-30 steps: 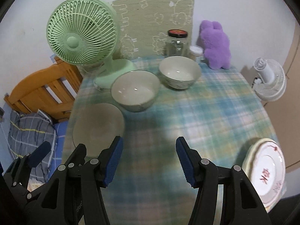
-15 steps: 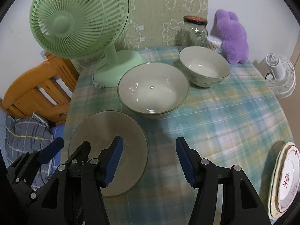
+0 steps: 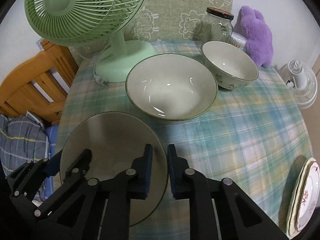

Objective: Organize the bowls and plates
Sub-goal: 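Close both grippers on the rim of the large grey-green bowl, then lift the large bowl with both grippers and carry it toward the plate stack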

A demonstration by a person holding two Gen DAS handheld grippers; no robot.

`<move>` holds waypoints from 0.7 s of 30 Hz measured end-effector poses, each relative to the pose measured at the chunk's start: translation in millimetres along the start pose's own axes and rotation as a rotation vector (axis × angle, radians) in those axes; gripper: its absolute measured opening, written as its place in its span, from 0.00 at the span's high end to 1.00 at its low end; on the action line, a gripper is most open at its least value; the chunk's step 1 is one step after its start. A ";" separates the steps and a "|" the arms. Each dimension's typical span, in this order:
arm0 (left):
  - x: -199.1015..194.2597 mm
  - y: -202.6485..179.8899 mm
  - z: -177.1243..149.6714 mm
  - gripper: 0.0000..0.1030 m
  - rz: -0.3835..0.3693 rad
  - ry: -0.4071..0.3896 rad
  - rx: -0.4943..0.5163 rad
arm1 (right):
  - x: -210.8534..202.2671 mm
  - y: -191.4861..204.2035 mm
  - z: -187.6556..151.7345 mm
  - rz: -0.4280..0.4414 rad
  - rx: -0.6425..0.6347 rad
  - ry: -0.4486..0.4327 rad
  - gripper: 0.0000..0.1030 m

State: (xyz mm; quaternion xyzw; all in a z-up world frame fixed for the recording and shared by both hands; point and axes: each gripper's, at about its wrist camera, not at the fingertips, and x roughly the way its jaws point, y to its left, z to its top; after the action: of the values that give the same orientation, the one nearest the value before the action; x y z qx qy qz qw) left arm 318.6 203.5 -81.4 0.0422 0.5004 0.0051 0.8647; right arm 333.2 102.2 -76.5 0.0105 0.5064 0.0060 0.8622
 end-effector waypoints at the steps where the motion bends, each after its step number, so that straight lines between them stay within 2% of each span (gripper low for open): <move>1: -0.4 0.1 -0.4 0.82 0.003 0.002 -0.004 | 0.0 -0.3 0.3 -0.003 0.000 0.005 0.85; 10: -13.4 -7.8 -13.4 0.83 0.018 0.019 -0.008 | -10.3 -6.7 -8.7 0.009 -0.008 0.022 0.85; 21: -46.3 -57.0 -49.3 0.83 0.022 0.048 -0.034 | -40.8 -45.9 -43.7 0.024 -0.031 0.048 0.85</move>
State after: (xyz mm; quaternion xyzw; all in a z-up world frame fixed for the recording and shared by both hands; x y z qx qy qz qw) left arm 250.9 147.7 -70.3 0.0328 0.5206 0.0243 0.8528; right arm 275.1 56.0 -63.3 0.0029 0.5268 0.0245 0.8496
